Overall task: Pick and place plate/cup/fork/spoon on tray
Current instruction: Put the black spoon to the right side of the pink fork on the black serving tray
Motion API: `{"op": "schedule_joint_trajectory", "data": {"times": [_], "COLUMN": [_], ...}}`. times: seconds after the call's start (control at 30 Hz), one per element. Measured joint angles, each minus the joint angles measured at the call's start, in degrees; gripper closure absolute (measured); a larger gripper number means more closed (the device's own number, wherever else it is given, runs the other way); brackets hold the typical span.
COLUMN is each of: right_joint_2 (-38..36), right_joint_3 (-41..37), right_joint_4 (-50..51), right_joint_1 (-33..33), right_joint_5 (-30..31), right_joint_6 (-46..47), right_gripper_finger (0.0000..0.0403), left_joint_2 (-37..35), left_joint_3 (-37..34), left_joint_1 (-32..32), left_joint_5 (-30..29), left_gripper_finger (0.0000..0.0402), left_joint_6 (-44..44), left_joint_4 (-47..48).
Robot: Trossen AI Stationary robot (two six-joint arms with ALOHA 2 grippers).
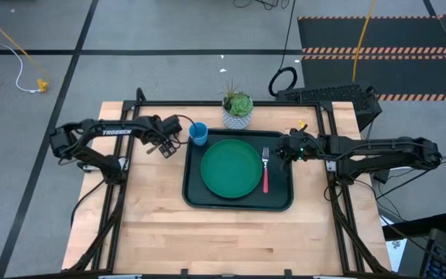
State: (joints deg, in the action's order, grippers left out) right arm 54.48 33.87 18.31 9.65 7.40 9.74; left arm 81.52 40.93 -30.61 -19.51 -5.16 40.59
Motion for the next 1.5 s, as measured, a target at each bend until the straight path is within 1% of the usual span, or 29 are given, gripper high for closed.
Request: {"op": "schedule_joint_trajectory", "data": {"times": [0.07,0.2,0.3,0.4,0.53,0.73,0.83,0.9,1.0,1.2,1.43,1.5], "right_joint_2": [0.0,0.0,0.0,0.0,0.0,0.0,0.0,0.0,0.0,0.02,0.04,0.04], "right_joint_3": [0.0,0.0,0.0,0.0,0.0,0.0,0.0,0.0,0.0,-0.02,-0.02,-0.02], "right_joint_4": [0.0,0.0,-0.02,-0.02,-0.02,-0.02,-0.02,-0.03,-0.09,-0.23,-2.82,-4.51], "right_joint_1": [0.0,0.0,0.0,0.0,0.0,0.0,0.0,0.01,0.0,0.0,0.02,0.0], "right_joint_5": [0.0,0.0,0.0,0.0,0.0,0.0,0.0,0.0,0.0,0.0,0.07,0.01], "right_joint_6": [0.0,-0.19,-0.18,-0.2,-0.19,-0.18,-0.2,-0.21,-0.22,-0.2,-0.09,0.73], "right_gripper_finger": [0.0403,0.0403,0.0403,0.0403,0.0403,0.0403,0.0403,0.0403,0.0403,0.0403,0.0403,0.0403], "left_joint_2": [0.0,0.0,0.0,0.0,0.0,0.0,-0.17,-0.24,-0.28,-0.24,-0.09,-0.11], "left_joint_3": [-0.81,-1.74,-2.03,-2.04,-2.35,-4.33,-5.32,-6.3,-7.53,-7.94,-7.98,-7.95], "left_joint_1": [-1.4,-3.7,-5.23,-6.29,-7.78,-9.87,-10.74,-11.03,-11.17,-10.99,-10.3,-10.31], "left_joint_5": [1.6,2.48,5.99,7.54,9.16,10.02,10.79,12.35,14.36,14.86,13.9,13.6], "left_gripper_finger": [0.0126,0.0126,0.0126,0.0126,0.0126,0.0126,0.0134,0.015,0.0183,0.0273,0.0378,0.0391], "left_joint_6": [0.93,2.78,3.51,5.12,7.07,6.57,6.57,7.05,7.66,6.26,-2.0,-3.42], "left_joint_4": [-1.89,-4.31,-5.05,-6.4,-8.93,-9.39,-10.72,-12.4,-14.44,-15.01,-15.69,-15.7]}}
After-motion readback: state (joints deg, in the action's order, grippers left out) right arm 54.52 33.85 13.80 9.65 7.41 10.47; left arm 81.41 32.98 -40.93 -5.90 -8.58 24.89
